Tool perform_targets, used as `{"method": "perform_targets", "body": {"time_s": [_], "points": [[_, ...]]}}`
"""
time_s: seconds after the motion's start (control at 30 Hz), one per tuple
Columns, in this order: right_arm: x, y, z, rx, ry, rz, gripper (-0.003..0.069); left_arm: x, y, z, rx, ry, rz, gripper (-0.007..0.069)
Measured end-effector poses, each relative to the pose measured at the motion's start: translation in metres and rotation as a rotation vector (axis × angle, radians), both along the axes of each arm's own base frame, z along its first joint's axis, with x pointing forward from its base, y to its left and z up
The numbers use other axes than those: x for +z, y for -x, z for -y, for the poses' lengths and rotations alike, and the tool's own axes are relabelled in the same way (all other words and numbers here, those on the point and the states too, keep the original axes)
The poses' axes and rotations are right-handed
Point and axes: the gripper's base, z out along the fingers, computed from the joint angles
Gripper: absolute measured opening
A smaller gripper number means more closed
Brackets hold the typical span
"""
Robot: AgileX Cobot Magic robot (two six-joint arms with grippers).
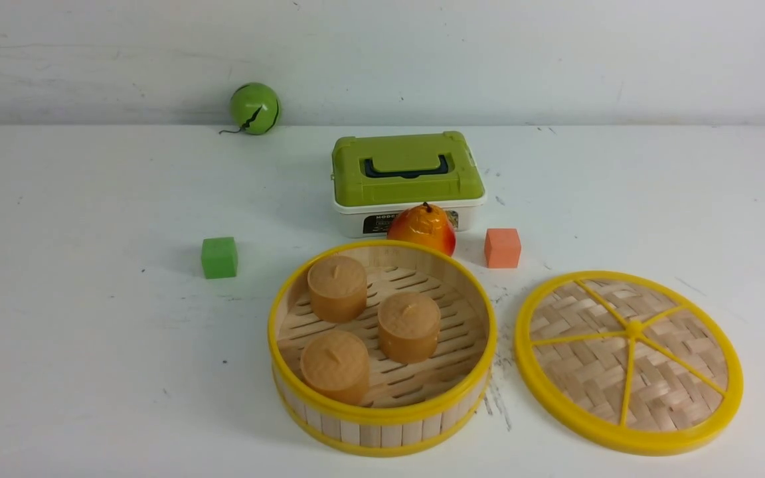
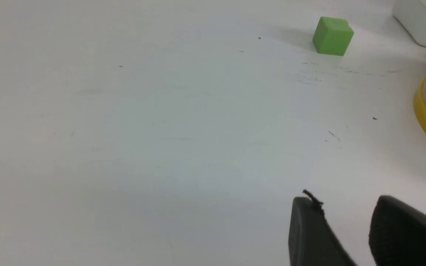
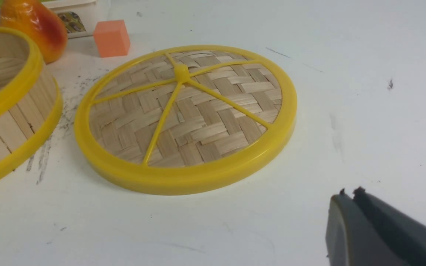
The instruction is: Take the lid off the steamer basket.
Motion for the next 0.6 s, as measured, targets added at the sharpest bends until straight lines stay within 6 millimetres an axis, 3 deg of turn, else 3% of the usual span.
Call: {"method": "perform_targets", "body": {"time_s": [0.6], "points": [[0.0000,0.0000,0.0000,0.000,0.000,0.000,0.0030,0.0000,0.0000,0.0000,0.000,0.000,0.000,0.0239]]}}
